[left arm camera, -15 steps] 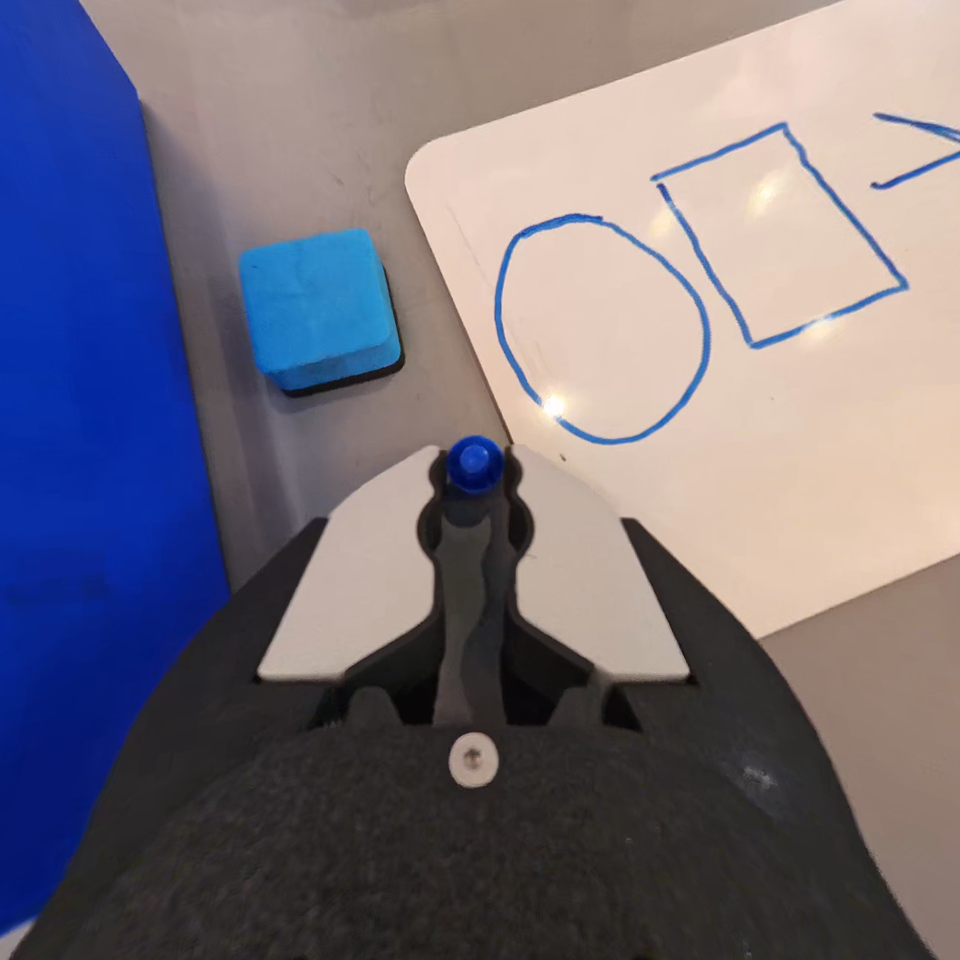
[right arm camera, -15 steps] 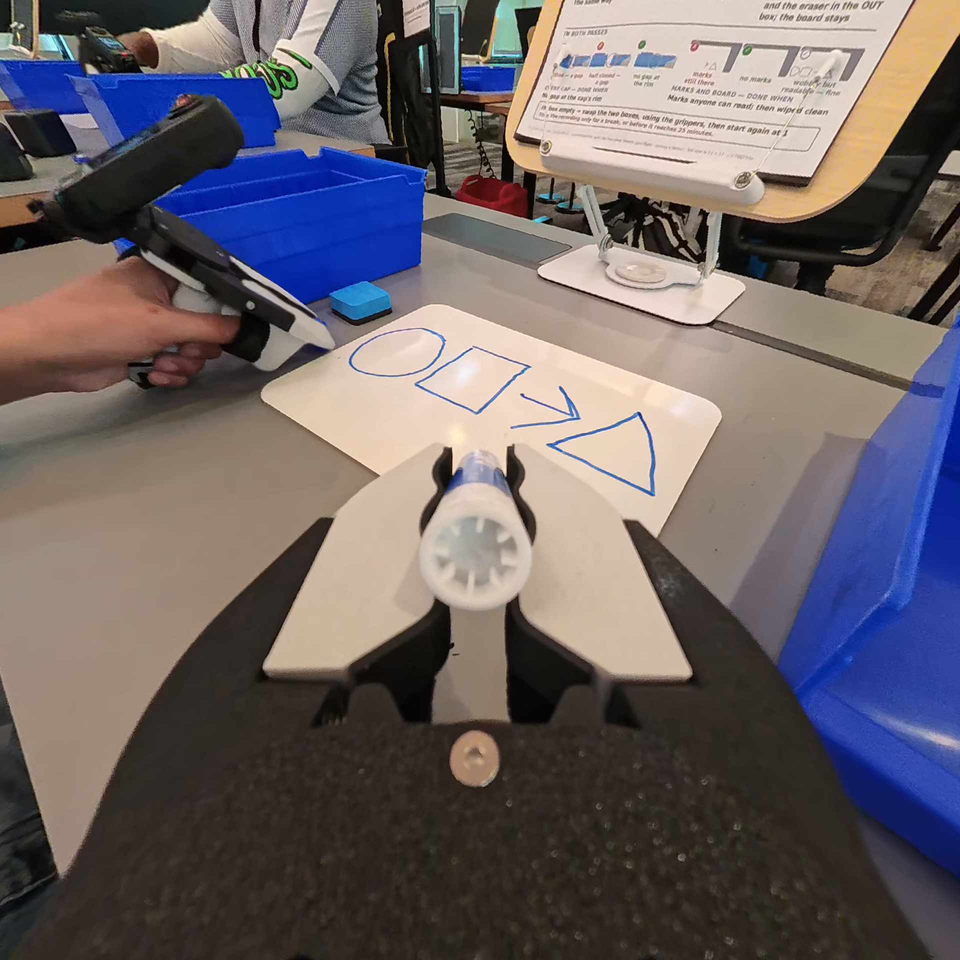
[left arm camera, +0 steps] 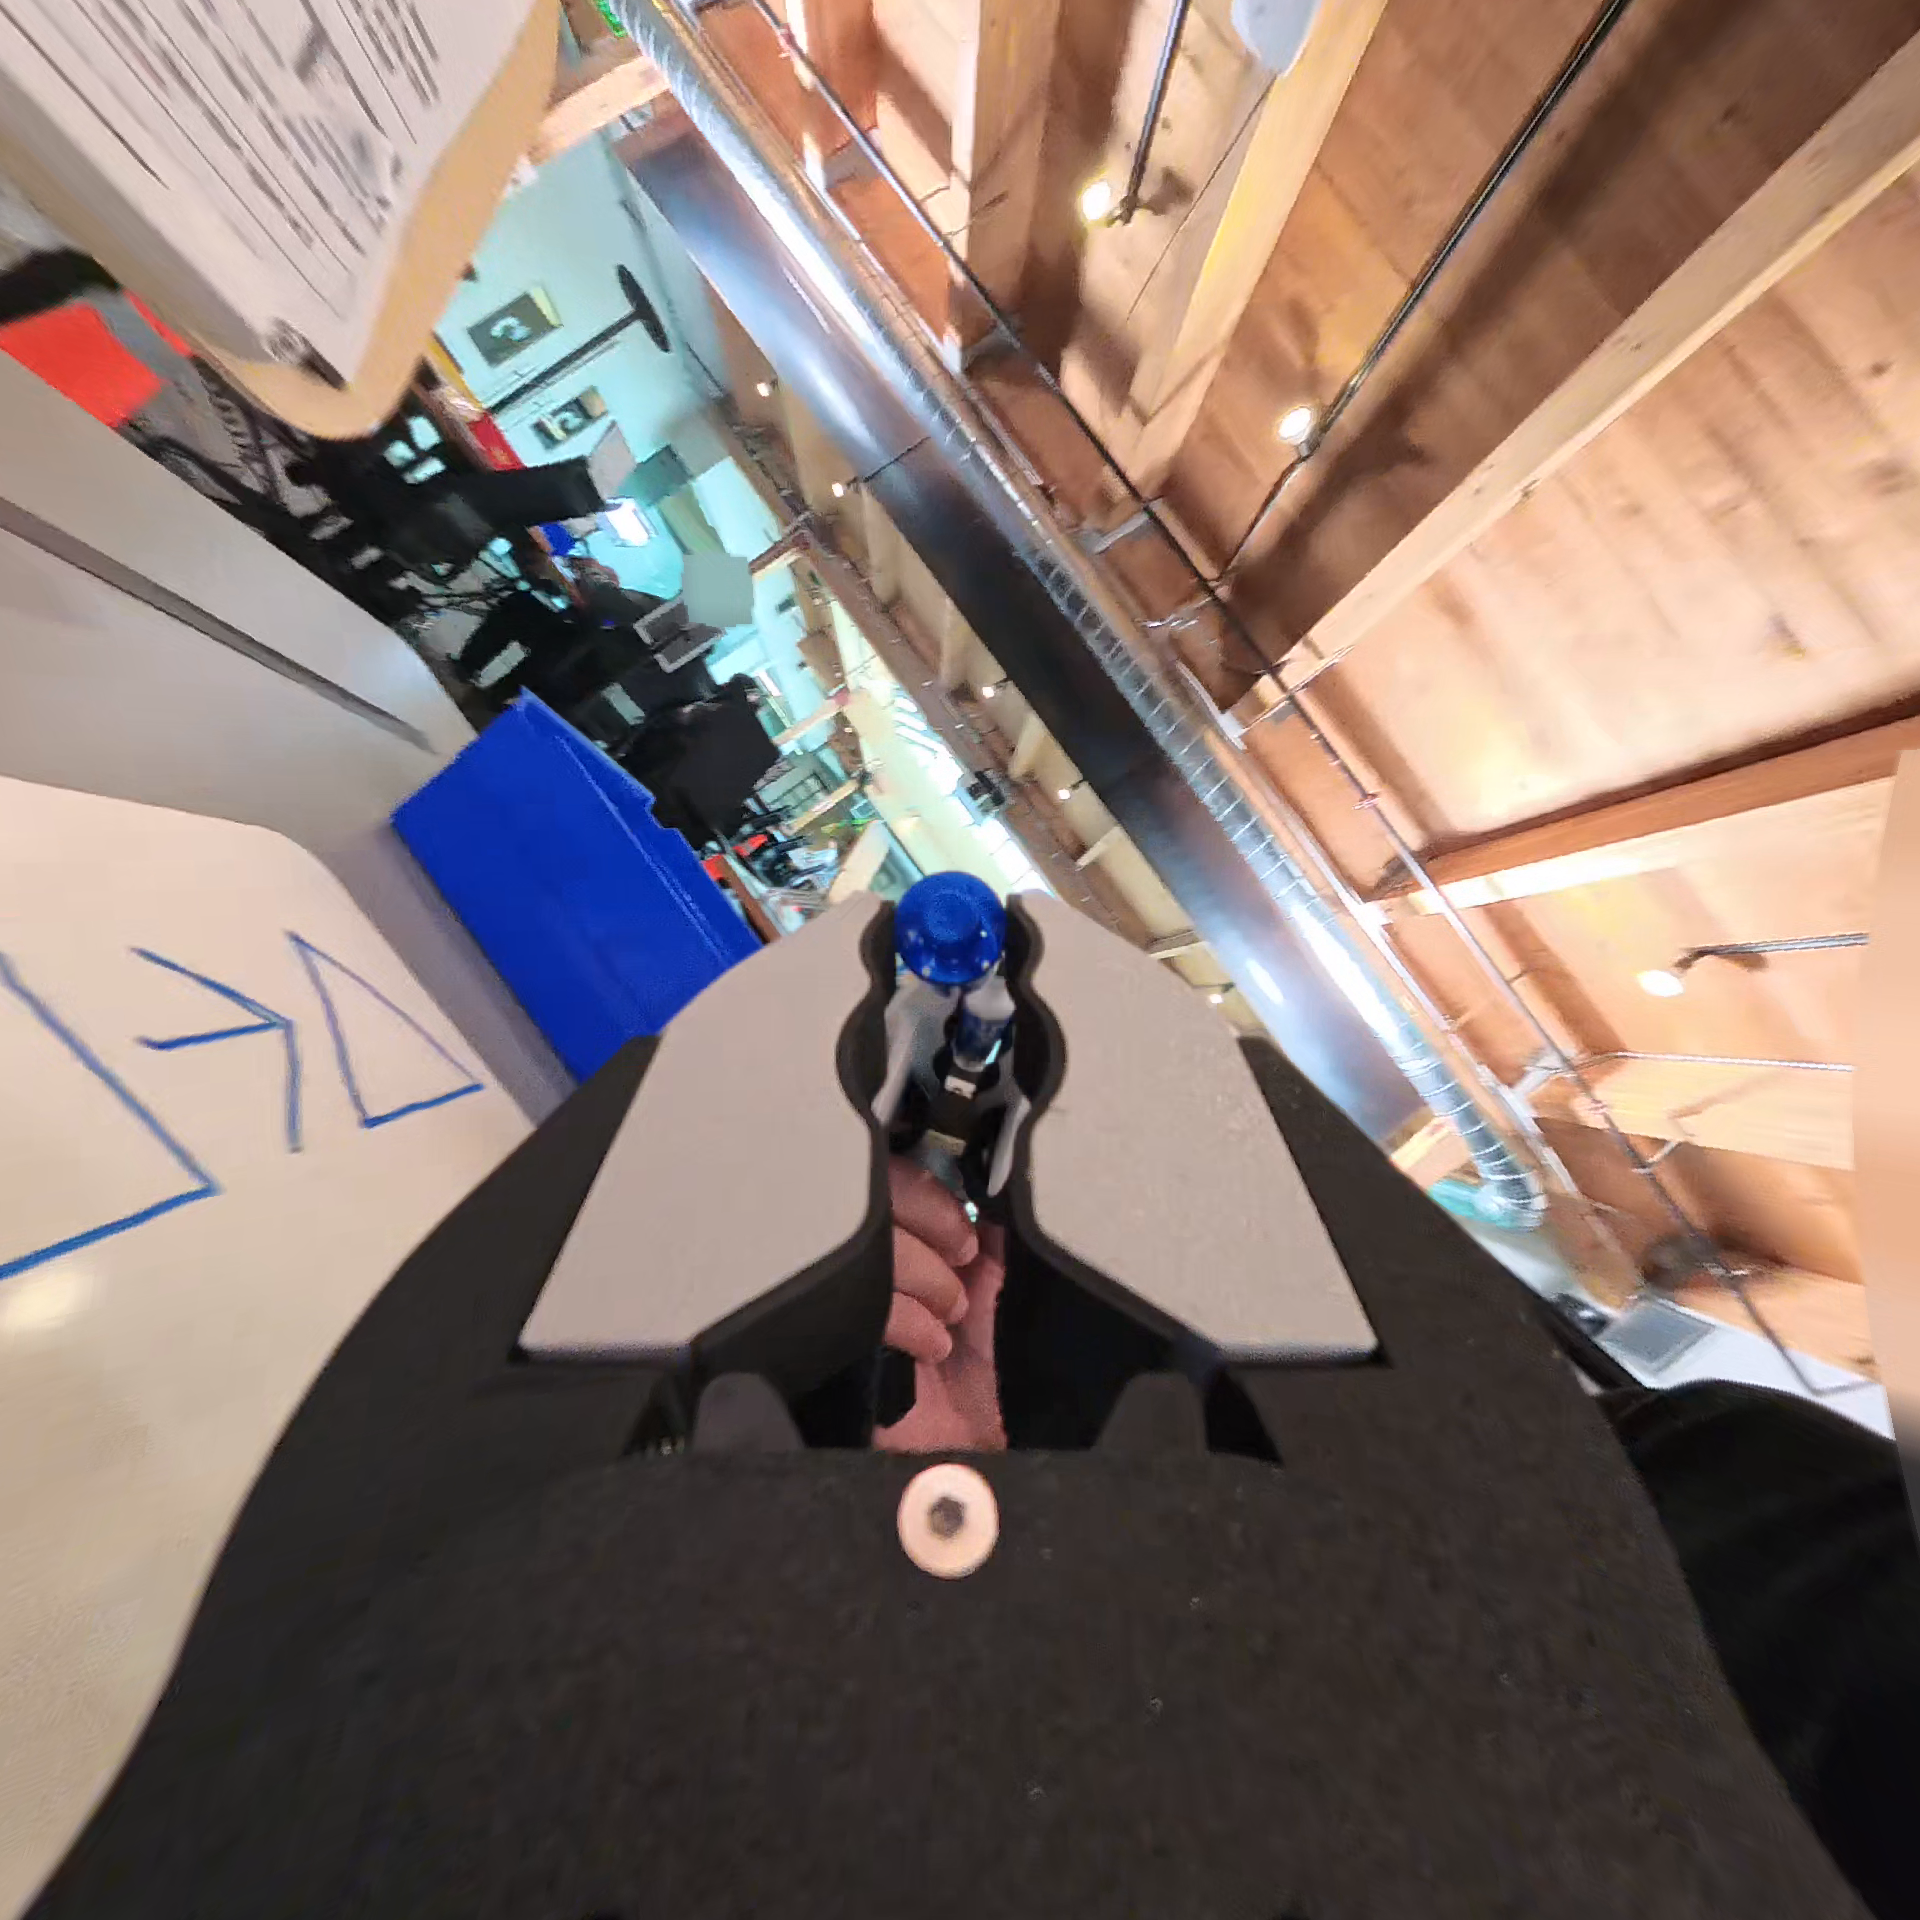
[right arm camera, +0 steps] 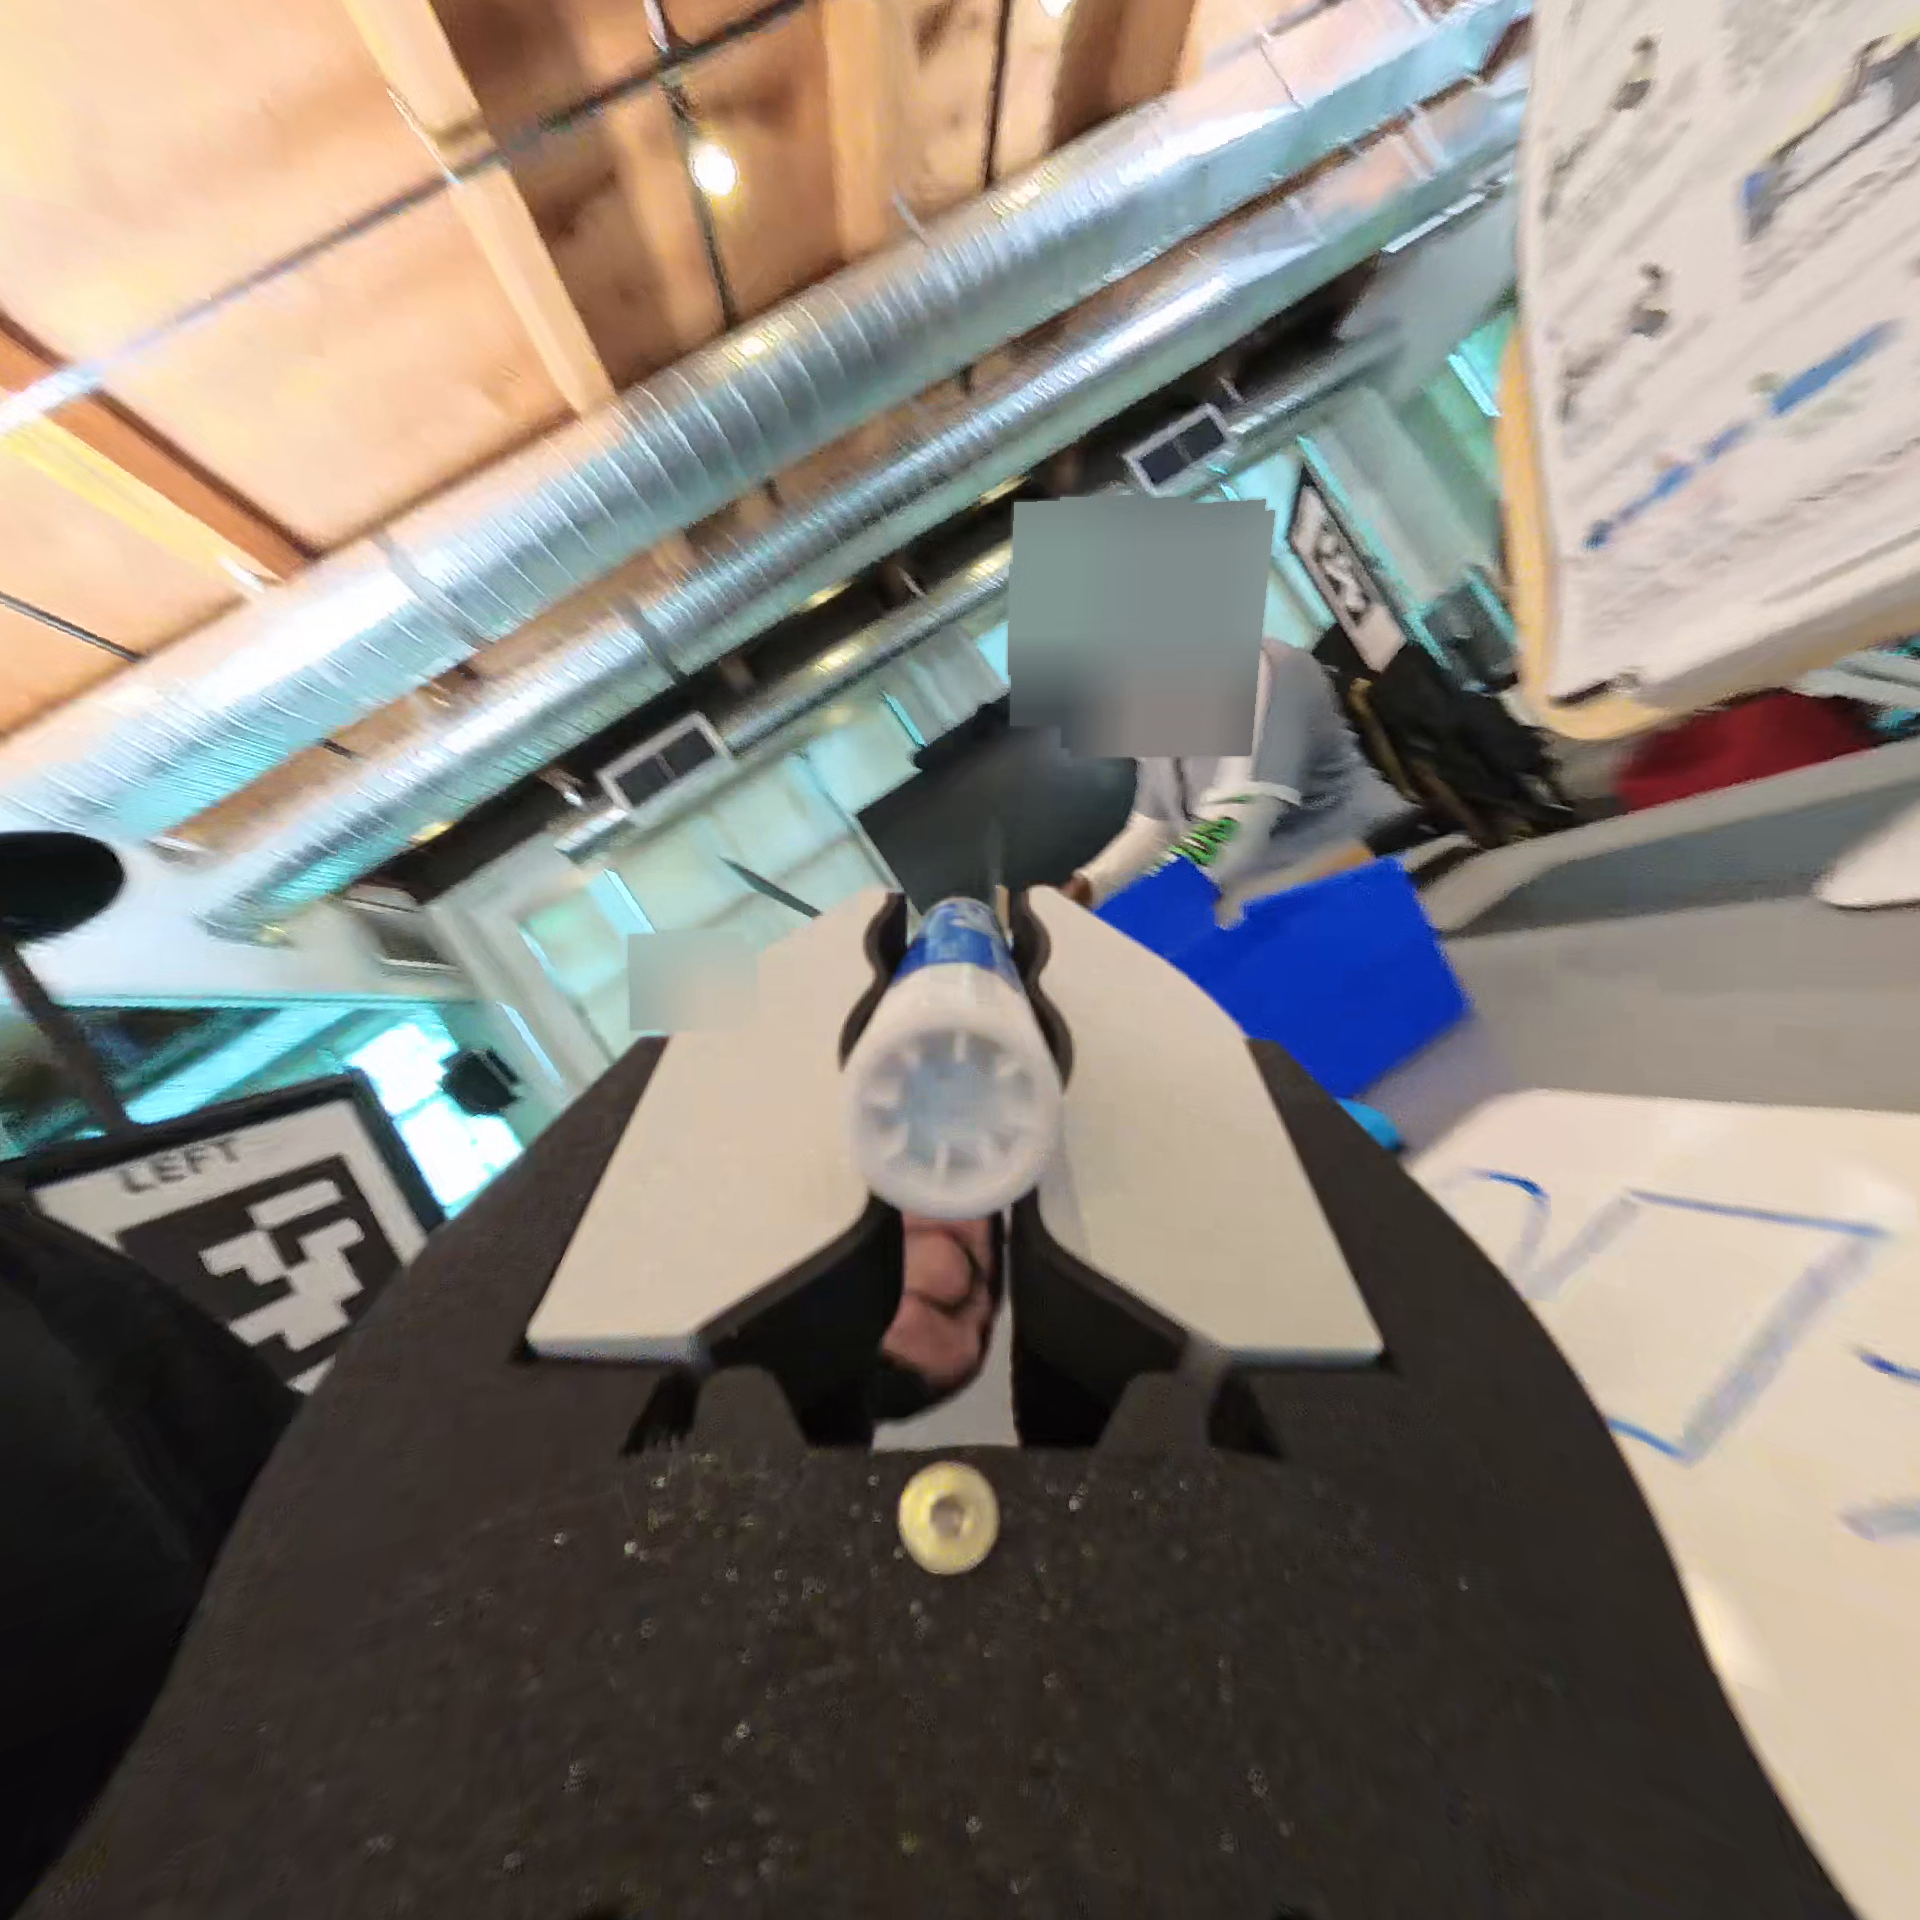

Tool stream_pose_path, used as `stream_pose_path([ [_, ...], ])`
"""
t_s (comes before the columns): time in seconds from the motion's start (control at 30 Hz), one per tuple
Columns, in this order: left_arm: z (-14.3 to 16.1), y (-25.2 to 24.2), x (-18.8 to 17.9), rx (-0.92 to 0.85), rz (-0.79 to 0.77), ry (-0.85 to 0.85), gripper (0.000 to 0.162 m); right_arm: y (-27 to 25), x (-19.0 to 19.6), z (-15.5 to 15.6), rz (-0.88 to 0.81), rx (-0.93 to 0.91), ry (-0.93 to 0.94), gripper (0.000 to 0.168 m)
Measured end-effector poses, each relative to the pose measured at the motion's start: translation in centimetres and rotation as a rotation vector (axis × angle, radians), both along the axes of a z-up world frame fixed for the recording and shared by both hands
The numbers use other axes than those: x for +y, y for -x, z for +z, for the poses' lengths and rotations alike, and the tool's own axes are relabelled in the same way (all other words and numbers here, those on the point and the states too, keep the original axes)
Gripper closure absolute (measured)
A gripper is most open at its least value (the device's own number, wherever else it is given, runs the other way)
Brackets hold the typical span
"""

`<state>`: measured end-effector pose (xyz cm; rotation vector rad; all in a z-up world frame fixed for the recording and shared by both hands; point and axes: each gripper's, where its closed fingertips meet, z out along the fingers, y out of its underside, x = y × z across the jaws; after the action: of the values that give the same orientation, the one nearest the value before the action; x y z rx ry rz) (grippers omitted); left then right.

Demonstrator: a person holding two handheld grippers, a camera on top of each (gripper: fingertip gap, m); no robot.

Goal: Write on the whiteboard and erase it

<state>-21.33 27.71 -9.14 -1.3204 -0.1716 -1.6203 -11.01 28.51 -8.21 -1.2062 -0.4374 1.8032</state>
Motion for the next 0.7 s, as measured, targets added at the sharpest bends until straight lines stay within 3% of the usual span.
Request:
stream_pose_path([
  [0.17,0.8,-1.0,-0.3,-0.194,-0.045,-0.01,0.143,3.2,-1.2,0.5,0.052,-0.016,-0.056,0.149],
  [0.7,0.1,-5.1,-1.0,-0.136,-0.117,-0.022,0.143,3.7,-1.9,-1.0,0.045,-0.07,-0.062,0.149],
])
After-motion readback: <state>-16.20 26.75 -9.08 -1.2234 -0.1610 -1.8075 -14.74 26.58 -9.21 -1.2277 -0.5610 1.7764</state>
